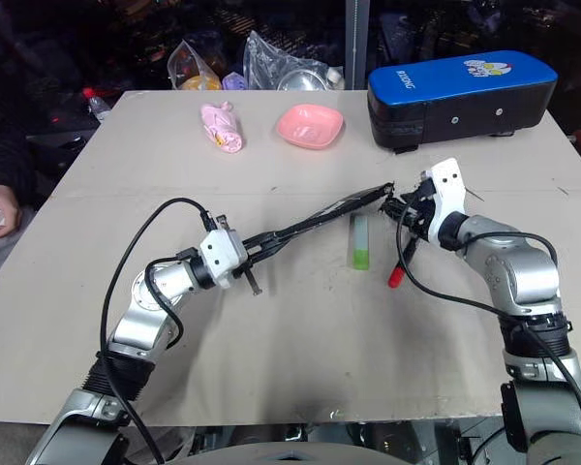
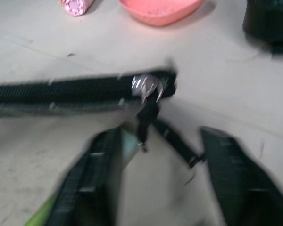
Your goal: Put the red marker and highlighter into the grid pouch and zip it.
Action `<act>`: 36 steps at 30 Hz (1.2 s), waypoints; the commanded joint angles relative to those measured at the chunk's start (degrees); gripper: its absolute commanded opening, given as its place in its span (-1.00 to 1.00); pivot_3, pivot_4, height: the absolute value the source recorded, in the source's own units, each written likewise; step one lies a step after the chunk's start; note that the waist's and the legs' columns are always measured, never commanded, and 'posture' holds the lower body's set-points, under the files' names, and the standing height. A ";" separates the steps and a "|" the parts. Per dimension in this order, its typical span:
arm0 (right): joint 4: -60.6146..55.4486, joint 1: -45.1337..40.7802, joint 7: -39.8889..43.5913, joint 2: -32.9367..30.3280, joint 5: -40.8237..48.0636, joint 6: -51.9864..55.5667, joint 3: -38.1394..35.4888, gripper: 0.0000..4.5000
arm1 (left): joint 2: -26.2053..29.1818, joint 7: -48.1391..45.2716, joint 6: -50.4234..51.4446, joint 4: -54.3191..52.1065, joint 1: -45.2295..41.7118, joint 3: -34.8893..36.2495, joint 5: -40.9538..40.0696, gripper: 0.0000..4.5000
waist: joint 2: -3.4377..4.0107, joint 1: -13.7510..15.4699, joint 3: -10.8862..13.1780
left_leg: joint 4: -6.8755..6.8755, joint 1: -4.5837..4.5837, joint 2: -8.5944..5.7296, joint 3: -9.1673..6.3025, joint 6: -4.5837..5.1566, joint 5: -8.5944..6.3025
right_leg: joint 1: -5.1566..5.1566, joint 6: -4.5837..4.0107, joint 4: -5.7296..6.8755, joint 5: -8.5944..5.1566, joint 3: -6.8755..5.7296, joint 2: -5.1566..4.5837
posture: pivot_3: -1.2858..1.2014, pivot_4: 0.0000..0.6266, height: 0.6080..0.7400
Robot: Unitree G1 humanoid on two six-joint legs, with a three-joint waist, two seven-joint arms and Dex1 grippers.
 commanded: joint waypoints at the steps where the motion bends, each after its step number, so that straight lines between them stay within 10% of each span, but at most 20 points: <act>1: 0.81 -2.09 1.49 0.54 -1.12 -2.64 0.10 -0.87 | 0.11 -0.25 -0.64 -2.36 -0.05 1.58 -0.24 -1.00 | 0.00 0.01 0.00 | -0.01 -0.01 0.00 0.00 0.00 0.00 | 0.00 0.00 -0.02 0.00 -0.01 0.00 | 0.03 -0.52 0.64; 36: -10.18 -5.02 8.50 -0.43 -7.66 -2.02 10.36 -0.94 | -4.75 4.45 5.64 -7.49 2.06 2.05 2.07 -1.00 | 0.00 0.00 0.02 | -0.08 -0.08 0.03 -0.03 0.04 -0.02 | 0.00 0.01 -0.21 0.01 -0.06 -0.02 | 0.03 -0.52 0.64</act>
